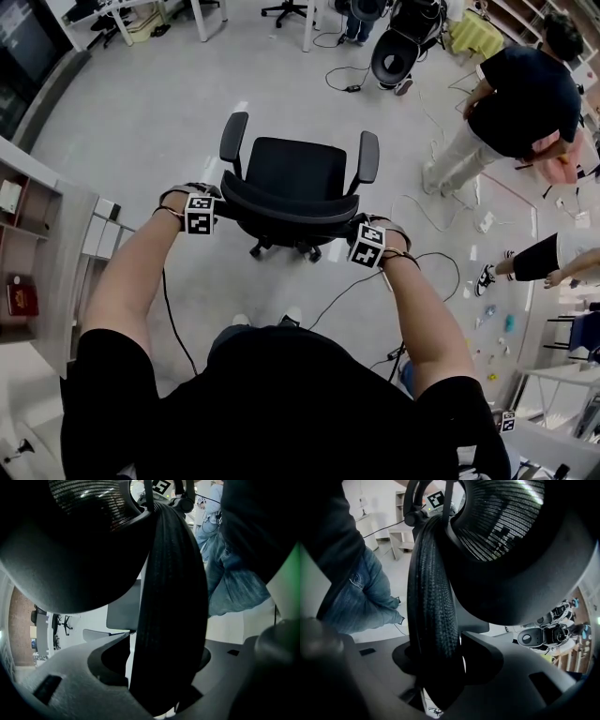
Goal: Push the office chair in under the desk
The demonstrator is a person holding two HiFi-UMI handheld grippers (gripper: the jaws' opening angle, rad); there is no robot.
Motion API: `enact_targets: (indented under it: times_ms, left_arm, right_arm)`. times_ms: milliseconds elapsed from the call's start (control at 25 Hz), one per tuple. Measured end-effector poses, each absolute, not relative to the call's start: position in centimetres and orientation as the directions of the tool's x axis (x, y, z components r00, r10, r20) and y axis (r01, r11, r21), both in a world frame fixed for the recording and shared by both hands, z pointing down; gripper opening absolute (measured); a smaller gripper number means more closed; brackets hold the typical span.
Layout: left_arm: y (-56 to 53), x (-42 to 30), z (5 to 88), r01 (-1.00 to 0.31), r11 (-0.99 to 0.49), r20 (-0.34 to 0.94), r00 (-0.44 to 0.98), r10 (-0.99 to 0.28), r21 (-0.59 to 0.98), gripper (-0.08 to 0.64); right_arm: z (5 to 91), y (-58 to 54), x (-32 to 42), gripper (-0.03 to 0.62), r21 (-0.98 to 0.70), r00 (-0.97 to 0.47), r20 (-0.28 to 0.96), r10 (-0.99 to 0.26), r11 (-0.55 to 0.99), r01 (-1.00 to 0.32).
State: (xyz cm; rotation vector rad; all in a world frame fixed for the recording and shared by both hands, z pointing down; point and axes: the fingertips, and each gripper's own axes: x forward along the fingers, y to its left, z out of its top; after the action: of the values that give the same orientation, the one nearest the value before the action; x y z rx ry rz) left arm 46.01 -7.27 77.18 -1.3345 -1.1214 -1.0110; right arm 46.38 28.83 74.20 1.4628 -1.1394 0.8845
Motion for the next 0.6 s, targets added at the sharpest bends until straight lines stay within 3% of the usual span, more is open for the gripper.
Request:
enact_targets:
  times_ms: [600]
  left_arm:
    - [-7.9,43.2,77.3,0.987,-0.086,0.987,0.139,0.075,-0.133,0.291]
  right_arm:
    - [74.3,28.0,44.4,0.184,0.284,0.280,0.942,-0.184,0.000,-0.959]
